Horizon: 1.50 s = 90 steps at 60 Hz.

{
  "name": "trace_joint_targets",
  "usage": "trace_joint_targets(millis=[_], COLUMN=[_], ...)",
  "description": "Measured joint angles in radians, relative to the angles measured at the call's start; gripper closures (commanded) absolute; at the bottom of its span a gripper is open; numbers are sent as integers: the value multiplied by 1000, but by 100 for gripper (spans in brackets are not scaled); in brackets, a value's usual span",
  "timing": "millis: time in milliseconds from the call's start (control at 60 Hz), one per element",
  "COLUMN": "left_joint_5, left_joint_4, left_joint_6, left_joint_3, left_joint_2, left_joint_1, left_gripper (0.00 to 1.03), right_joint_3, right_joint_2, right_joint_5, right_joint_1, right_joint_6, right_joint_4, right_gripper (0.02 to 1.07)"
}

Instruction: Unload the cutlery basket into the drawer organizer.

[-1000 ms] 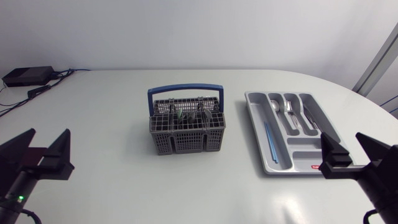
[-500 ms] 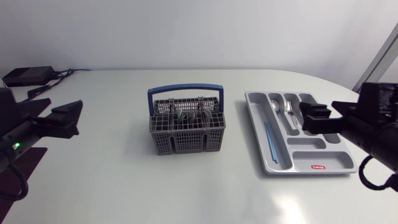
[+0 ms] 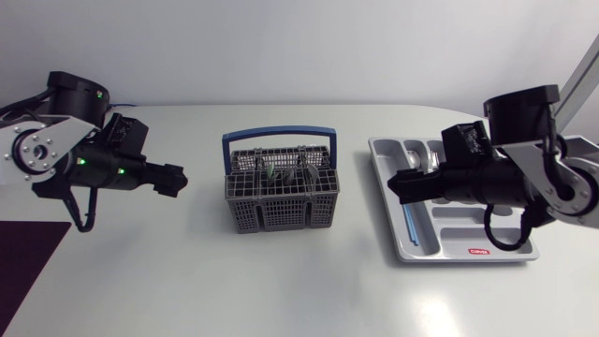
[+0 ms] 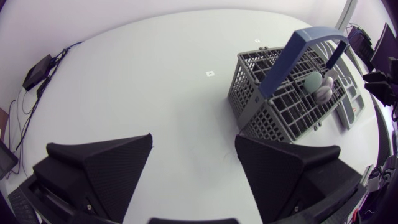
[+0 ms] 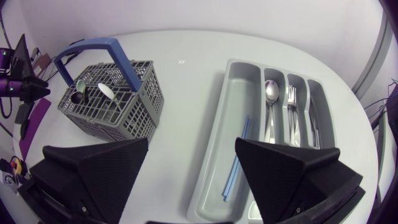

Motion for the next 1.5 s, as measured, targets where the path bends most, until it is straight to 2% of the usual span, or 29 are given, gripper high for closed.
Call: trace_joint_targets(millis=[67,100,150,167,200,233,267,350,417,550,850,1100,1500], left_joint_5=[21,21,24,25,25,25,27,75,111,175,234,246,248], left_joint_4=[25,43,61,68,86,105,118,139,147,151,164,166,143], left_joint_6=[1,1,4,5,8,17,20,23,23,23,23,22,22], left_joint_3=[26,38,56,61,72,80,82,86,87,89,154,163,150], left_joint_2=[55,85,127,140,177,206,226,266,283,292,379,391,359], left_joint_1=[1,1,0,0,-5,-10,-16,-27,-29,-25,-17,-53,-111], left_gripper=[14,16,19,22,28,35,44,57,61,61,61,61,61], right_joint_3=[44,71,101,109,131,147,159,193,217,240,301,302,272], right_joint_2=[68,110,157,170,206,235,257,309,338,361,426,435,410], right_joint_5=[-16,-24,-33,-37,-54,-72,-87,-126,-151,-200,-214,-223,-225], right_joint_1=[-6,-7,-5,-5,-3,-2,1,11,23,46,92,167,172], right_joint_6=[1,1,6,9,18,32,41,67,84,95,132,132,108], right_joint_4=[0,0,1,1,5,15,24,38,39,43,56,56,0], right_gripper=[19,24,41,52,69,78,83,83,83,83,82,82,82])
